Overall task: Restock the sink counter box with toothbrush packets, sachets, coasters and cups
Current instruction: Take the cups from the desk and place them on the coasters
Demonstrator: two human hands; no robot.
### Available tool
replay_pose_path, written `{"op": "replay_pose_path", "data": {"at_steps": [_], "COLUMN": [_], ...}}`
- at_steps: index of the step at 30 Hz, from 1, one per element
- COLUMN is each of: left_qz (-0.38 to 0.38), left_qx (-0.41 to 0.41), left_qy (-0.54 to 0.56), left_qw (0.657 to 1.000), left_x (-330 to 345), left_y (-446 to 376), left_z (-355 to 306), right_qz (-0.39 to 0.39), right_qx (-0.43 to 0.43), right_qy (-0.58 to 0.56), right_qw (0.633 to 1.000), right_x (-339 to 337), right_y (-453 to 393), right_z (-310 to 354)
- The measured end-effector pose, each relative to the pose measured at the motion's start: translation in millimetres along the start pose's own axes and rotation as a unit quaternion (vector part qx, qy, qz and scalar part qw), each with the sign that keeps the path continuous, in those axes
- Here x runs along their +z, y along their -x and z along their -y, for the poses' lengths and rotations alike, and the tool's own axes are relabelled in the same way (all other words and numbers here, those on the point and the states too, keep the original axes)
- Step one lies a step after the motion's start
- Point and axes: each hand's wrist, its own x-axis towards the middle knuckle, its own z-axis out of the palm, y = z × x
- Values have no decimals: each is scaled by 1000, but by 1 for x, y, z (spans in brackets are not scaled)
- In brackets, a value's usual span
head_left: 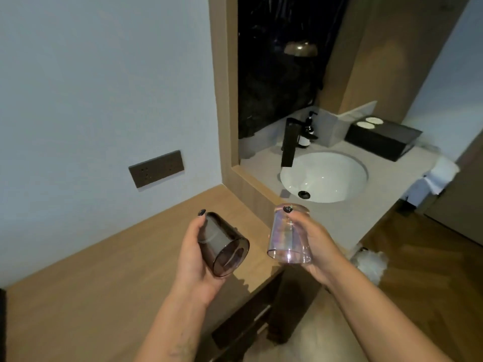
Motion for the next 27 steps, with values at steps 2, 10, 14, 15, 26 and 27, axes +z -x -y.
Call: {"op": "replay_pose_path", "data": {"at_steps": [2,10,14,15,26,27], "left_qz": [3,54,67,67,129,133], "left_qx": [1,-26,-48,-52,-105,-105], "left_qy": [-1,2,-32,-43,-101,-104], "left_qw": [1000,998,996,995,981,980], "left_x": [23,113,155,165,281,290], "left_y": [8,37,40,39,-8,-17], "left_z": [29,150,197,207,295,300], "right_qz": [-18,-110,-160,-172,-262,-267], "right_qx": [-6,-33,-54,-57,-72,-72], "right_qy": [4,31,46,54,89,89], "right_qw": [1000,993,985,982,958,957], "right_x": [-35,-173,-228,-241,-349,-357], "right_y": [15,78,109,114,115,108], "right_z": [10,55,74,76,96,99]}}
